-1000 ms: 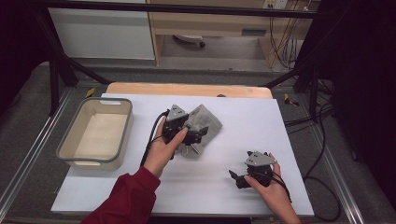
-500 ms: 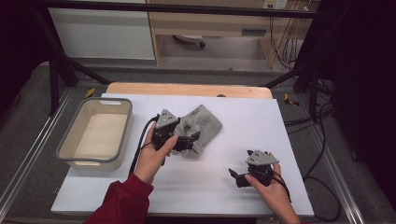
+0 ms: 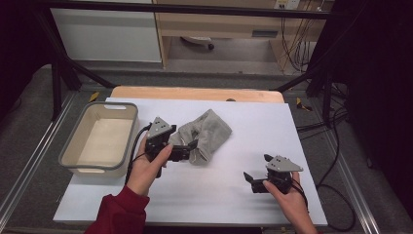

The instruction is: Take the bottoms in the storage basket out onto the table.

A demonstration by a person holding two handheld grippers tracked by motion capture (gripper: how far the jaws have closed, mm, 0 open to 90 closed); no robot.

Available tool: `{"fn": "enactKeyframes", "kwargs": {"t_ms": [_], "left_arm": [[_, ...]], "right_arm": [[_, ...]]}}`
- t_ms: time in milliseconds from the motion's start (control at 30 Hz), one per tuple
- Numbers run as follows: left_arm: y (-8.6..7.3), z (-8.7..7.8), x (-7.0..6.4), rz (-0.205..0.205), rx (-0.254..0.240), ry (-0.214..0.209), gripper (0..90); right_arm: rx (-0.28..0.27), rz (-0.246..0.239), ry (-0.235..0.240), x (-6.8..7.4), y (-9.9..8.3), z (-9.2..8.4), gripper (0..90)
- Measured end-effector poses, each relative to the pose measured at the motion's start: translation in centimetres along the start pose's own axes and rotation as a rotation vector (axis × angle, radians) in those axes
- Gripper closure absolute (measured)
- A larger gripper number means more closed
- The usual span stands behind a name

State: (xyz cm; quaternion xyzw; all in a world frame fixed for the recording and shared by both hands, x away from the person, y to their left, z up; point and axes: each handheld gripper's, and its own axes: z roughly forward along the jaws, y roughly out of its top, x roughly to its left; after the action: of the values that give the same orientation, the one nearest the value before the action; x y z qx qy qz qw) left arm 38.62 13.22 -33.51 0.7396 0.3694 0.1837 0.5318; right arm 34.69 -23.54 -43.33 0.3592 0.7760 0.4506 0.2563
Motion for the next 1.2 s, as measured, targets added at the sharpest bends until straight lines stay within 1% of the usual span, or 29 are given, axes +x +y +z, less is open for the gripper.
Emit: {"fn": "enactKeyframes", "kwargs": {"t_ms": [100,233,267,500,533,600,700,800,867,967,1100,1200], "left_arm": [[-0.1,-1.1,0.6,-0.006,-0.007,0.014,7.0],[-0.2,-2.5,1.6,-0.010,-0.030,0.042,7.2],[-0.2,-2.8,1.8,-0.019,-0.033,0.042,7.2],[-0.7,-4.5,3.0,-0.045,-0.042,0.076,7.1],[-0.8,-4.7,3.1,-0.042,-0.044,0.079,7.2],[-1.0,-5.0,3.1,-0.017,-0.033,0.078,7.5],[-1.5,-5.3,3.1,-0.001,-0.030,0.084,7.1],[-1.7,-5.8,3.1,-0.008,-0.036,0.084,7.1],[-1.7,-6.2,3.2,-0.014,-0.043,0.081,7.0],[-1.7,-6.9,3.6,-0.024,-0.059,0.089,6.9],[-2.0,-7.8,4.2,-0.035,-0.068,0.100,6.8],[-2.3,-8.5,4.7,-0.036,-0.088,0.107,6.8]], "right_arm": [[-0.014,0.017,-0.012,-0.2,0.1,-0.3,1.9],[-0.034,0.029,-0.032,-0.4,0.2,-0.8,2.3],[-0.039,0.032,-0.033,-0.4,0.2,-0.9,2.3],[-0.045,0.040,-0.046,-0.4,0.3,-1.3,2.1],[-0.047,0.043,-0.052,-0.5,0.2,-1.4,2.2],[-0.047,0.053,-0.058,-0.5,0.0,-1.7,2.1],[-0.040,0.048,-0.062,-0.3,-0.3,-2.1,1.9],[-0.030,0.038,-0.067,-0.6,-0.5,-2.1,1.9],[-0.031,0.050,-0.070,-0.9,-0.5,-2.0,2.0],[-0.032,0.056,-0.075,-1.0,-0.6,-2.0,2.1],[-0.032,0.051,-0.074,-1.0,-0.6,-2.0,2.3],[-0.033,0.051,-0.074,-1.0,-0.6,-2.0,2.3]]}}
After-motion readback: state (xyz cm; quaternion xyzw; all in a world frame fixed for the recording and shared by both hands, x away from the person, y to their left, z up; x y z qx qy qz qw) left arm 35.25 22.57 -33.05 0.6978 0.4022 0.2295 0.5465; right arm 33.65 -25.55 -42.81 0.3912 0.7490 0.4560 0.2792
